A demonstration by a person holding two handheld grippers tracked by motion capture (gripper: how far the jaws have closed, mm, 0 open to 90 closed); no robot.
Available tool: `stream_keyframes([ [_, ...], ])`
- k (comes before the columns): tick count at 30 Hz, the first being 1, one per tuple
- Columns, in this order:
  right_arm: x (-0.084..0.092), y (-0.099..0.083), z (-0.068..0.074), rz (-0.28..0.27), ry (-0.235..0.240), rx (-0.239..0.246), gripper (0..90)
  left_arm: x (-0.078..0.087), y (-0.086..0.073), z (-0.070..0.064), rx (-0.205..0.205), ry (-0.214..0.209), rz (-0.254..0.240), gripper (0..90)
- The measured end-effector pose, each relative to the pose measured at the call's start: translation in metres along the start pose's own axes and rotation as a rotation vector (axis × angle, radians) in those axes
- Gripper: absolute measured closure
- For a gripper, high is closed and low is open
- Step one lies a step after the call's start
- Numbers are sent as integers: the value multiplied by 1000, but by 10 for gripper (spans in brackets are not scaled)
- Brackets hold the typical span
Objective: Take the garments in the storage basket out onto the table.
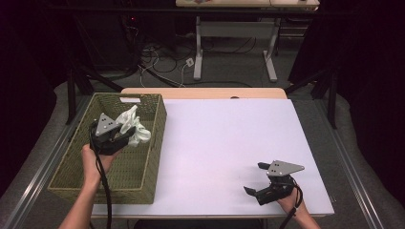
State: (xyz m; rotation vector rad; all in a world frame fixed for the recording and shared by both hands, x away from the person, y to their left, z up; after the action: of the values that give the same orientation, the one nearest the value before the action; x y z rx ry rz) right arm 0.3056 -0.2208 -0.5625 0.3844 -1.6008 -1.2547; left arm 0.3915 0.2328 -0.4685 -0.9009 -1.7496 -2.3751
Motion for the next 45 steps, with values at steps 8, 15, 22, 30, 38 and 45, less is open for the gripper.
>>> stream_keyframes([
  [8, 0, 0, -1, -7, -3, -3, 0, 0, 7, -1, 5, -8, -16, 706],
  [15, 0, 0, 0, 2, -7, 2, 0, 4, 15, -5, 0, -27, -39, 706],
  [22, 1, 0, 0, 6, -9, 8, 0, 3, 23, -12, -9, -41, -48, 706],
  [30, 0, -1, 0, 8, -3, 5, 0, 0, 29, -21, -19, -63, -50, 706],
  [38, 1, 0, -1, 10, -12, 13, 0, -3, 36, -28, -24, -83, -60, 706],
  [45, 0, 0, 0, 3, -12, 13, 0, -5, 40, -34, -37, -99, -58, 705],
])
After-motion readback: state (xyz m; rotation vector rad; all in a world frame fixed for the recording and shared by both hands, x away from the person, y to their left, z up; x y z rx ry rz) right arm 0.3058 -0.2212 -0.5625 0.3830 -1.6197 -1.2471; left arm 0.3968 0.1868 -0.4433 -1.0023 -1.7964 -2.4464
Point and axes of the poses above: each handheld gripper's, and its own axes: x roughly backward along the jaws, y roughly out of its top, z roughly to its left, the point moved 5 cm from there along -x, roughly forward along the jaws, and after that the axes turned 6 degrees about y, right-handed, at the moved point
